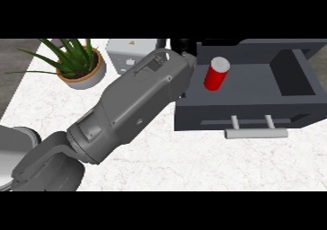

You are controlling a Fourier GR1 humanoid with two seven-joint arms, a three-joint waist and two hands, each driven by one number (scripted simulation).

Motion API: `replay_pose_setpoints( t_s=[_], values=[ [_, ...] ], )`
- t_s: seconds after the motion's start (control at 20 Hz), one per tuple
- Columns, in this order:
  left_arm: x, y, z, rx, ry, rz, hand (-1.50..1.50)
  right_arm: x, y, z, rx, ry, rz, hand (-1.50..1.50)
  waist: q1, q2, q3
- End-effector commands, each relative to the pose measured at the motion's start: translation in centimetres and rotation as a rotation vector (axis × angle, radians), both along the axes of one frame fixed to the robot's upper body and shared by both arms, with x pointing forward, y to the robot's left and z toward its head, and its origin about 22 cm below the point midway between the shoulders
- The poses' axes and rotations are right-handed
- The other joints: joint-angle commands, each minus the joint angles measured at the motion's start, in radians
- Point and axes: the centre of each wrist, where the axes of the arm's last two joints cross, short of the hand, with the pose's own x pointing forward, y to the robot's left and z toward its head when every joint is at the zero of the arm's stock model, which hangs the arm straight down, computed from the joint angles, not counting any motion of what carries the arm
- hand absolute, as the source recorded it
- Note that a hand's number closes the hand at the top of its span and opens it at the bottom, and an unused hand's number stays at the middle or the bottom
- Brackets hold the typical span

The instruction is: Pick up the can, place it into the drawer and close the drawer

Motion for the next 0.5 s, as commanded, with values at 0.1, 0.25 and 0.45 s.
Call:
replay_pose_setpoints(
  t_s=[0.1, 0.25, 0.45],
  values=[
    [0.0, -0.1, 0.4, -0.005, 0.009, -0.007, -1.50, 3.3, 4.1, -0.2, -0.158, -0.042, -0.031, -1.50, 0.019, -0.005, -0.001],
    [0.2, 0.7, -0.4, -0.014, 0.033, 0.001, -1.50, 6.5, 5.2, -1.9, -0.214, -0.039, -0.035, -1.50, 0.035, -0.009, 0.000],
    [1.7, 3.2, 0.6, 0.003, 0.032, 0.021, -1.50, 10.7, 6.7, -1.3, -0.318, -0.048, -0.049, -1.50, 0.038, -0.006, -0.001]
  ],
)
